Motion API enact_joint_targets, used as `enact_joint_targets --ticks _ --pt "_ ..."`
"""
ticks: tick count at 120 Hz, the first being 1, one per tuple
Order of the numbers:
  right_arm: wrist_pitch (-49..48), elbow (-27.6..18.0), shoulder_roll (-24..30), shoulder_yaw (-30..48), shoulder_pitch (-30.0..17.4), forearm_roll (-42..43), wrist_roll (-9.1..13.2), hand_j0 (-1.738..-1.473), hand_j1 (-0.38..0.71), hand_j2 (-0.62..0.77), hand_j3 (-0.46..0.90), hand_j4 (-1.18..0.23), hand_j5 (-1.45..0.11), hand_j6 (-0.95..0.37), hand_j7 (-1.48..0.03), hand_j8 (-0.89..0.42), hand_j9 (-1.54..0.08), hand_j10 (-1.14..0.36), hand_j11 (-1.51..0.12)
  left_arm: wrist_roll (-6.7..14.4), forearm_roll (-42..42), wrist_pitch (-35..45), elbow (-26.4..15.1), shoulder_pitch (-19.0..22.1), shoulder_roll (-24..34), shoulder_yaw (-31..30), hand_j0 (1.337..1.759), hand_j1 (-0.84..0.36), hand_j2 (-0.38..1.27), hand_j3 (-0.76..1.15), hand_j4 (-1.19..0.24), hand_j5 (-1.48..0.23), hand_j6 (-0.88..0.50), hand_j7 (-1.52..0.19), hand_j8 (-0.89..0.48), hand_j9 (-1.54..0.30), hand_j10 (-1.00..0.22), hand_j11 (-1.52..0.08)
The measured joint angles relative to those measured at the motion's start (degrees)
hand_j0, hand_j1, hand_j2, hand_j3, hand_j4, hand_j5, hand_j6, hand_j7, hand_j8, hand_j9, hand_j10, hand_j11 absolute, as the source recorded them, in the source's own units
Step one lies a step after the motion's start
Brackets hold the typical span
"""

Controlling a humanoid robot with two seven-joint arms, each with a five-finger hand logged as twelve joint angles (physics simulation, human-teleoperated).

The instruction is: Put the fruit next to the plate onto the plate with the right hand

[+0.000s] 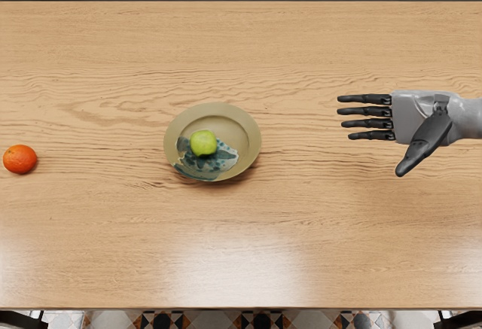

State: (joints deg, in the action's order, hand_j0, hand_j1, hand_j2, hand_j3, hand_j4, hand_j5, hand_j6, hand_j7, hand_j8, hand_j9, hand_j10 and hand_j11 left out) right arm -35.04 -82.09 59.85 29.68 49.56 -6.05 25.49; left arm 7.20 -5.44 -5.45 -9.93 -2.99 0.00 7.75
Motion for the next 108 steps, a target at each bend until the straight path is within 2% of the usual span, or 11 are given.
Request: enact_joint_targets --ticks 108 --pt "0.0 0.0 0.0 0.0 0.0 0.0 0.0 -1.658 -0.35 0.0 0.0 0.0 0.0 0.0 0.0 0.0 0.0 0.0 0.0 0.0 0.0 0.0 0.0 0.0 0.0 0.0 1.658 0.35 0.0 0.0 0.0 0.0 0.0 0.0 0.0 0.0 0.0 0.0"
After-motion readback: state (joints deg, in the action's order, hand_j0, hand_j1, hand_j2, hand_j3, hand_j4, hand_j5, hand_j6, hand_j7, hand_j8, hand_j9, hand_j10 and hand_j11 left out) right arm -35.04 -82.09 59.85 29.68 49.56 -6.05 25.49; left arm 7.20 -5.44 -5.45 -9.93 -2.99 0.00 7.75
